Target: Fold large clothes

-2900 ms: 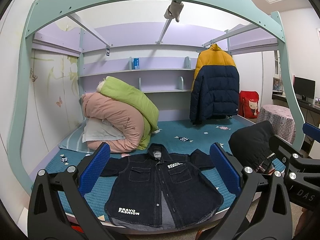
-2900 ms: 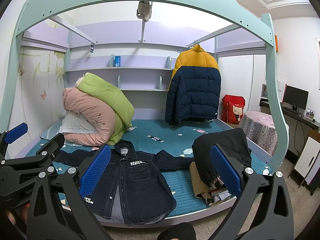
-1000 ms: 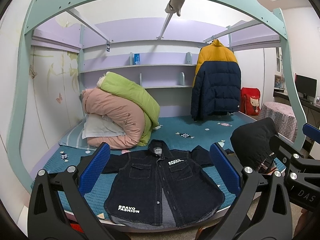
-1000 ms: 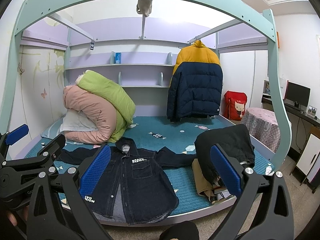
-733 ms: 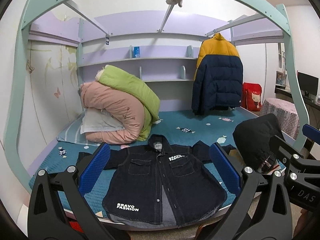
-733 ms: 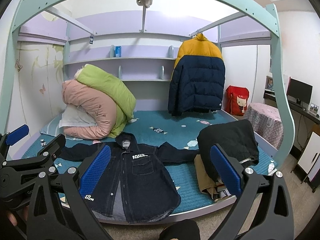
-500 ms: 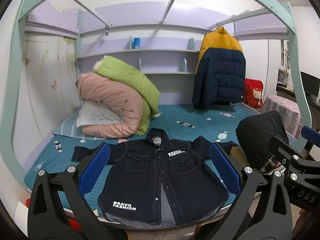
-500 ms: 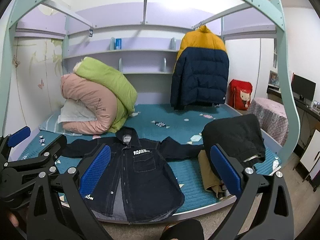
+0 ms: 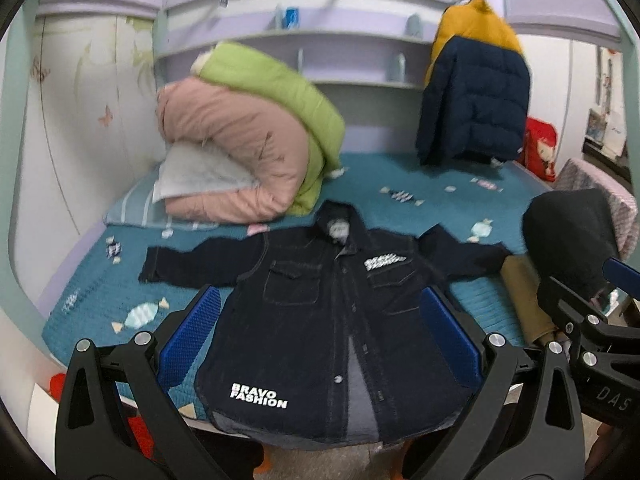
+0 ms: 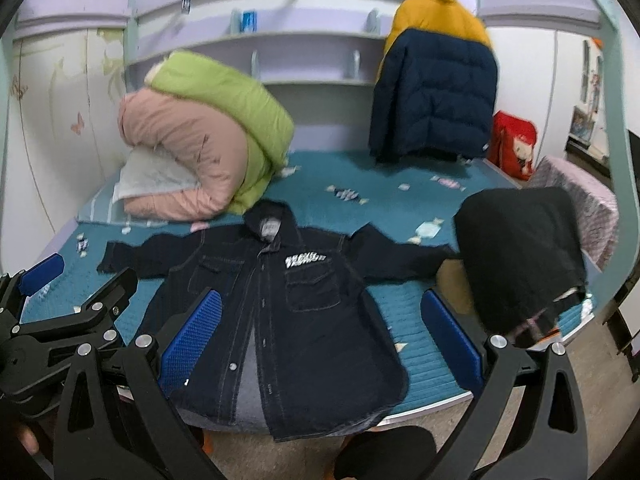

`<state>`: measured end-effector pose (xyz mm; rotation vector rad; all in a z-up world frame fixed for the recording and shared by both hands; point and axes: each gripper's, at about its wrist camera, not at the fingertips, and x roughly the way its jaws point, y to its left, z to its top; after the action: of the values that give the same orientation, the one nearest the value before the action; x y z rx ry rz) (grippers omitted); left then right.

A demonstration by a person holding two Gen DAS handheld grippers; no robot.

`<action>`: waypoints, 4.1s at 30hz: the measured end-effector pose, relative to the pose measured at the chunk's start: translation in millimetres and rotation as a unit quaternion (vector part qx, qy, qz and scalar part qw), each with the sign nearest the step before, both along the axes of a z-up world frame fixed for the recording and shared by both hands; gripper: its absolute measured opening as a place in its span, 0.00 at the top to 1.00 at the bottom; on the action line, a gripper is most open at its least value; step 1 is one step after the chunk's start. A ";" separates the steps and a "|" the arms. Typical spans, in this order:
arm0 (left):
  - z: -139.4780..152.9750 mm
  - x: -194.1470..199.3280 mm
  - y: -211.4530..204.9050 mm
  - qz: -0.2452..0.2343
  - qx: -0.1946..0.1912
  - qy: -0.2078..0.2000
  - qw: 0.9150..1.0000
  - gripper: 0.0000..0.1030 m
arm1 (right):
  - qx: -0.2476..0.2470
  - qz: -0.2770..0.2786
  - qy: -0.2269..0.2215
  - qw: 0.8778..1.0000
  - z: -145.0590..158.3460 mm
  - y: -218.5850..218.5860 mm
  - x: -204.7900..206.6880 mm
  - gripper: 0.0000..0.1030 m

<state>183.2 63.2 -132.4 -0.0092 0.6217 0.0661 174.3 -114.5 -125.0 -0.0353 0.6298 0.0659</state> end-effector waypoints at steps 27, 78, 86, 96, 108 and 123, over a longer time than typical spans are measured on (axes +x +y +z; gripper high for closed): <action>-260.9 230.7 408.4 0.239 -0.249 0.161 0.925 0.04 | -0.041 0.072 0.187 0.979 -218.3 135.6 236.4 0.07; -102.5 292.3 238.1 -0.084 -0.260 -0.012 0.962 0.86 | 0.259 0.210 0.291 0.896 -293.6 254.0 376.4 0.94; -143.2 356.3 97.0 -0.148 -0.273 0.058 0.949 0.86 | 0.133 0.125 0.183 0.966 -251.7 67.3 320.7 0.94; -260.6 400.5 -11.8 -0.119 -0.222 0.180 0.951 0.86 | 0.130 -0.027 0.172 0.976 -273.4 -101.2 283.2 0.94; -264.5 385.4 -49.9 -0.140 -0.227 0.192 0.944 0.47 | 0.223 -0.203 0.104 0.948 -255.8 -204.0 275.6 0.65; -247.9 356.1 -33.1 -0.117 -0.114 0.166 0.973 0.37 | 0.348 -0.376 0.087 0.854 -296.8 -238.4 327.5 0.47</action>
<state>539.3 30.0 -380.3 -0.1492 0.9585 -0.2364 501.9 -352.9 -421.8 0.9331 0.7333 -0.4720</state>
